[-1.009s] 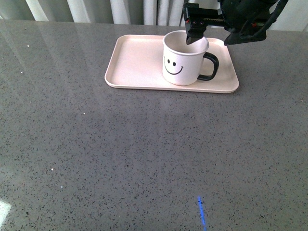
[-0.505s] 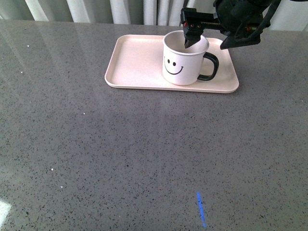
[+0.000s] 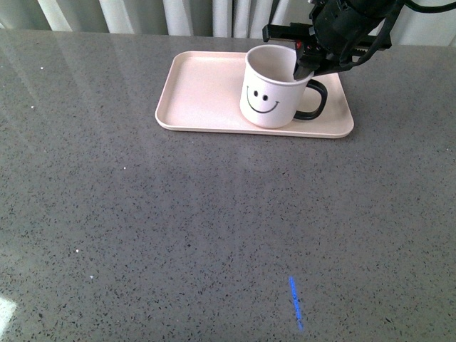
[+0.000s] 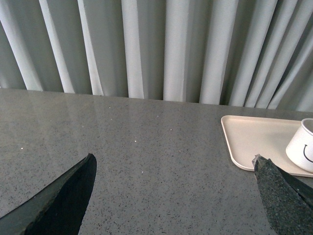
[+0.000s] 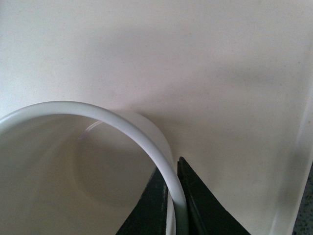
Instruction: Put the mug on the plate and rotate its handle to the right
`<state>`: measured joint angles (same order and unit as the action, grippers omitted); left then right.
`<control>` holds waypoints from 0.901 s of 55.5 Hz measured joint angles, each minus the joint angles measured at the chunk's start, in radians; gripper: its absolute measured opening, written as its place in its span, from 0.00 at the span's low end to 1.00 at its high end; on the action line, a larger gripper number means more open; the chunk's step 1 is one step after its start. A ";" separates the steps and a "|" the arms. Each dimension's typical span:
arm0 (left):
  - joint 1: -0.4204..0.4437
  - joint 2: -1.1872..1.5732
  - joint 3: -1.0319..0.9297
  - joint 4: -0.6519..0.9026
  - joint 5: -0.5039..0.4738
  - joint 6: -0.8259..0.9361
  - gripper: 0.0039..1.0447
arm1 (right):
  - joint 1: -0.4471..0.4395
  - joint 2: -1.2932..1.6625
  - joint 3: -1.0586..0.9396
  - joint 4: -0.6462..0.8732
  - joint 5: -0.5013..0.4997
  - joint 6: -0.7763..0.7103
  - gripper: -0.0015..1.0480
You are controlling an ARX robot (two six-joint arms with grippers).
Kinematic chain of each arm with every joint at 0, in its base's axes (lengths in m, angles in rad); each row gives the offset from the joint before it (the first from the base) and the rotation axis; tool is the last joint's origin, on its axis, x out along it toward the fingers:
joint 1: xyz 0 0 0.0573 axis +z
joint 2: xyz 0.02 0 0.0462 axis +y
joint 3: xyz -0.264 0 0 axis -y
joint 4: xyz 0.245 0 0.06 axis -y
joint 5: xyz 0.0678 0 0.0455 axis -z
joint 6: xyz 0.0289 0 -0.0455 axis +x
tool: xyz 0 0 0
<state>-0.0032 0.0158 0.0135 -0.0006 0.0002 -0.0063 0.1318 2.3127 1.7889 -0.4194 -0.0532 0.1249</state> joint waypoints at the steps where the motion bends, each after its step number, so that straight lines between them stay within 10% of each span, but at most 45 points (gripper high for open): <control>1: 0.000 0.000 0.000 0.000 0.000 0.000 0.91 | 0.000 0.000 0.002 -0.002 -0.005 0.006 0.02; 50: 0.000 0.000 0.000 0.000 0.000 0.000 0.91 | -0.074 -0.016 0.157 -0.193 -0.108 -0.409 0.02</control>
<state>-0.0032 0.0158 0.0132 -0.0006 0.0002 -0.0059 0.0574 2.2971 1.9457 -0.6121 -0.1608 -0.2840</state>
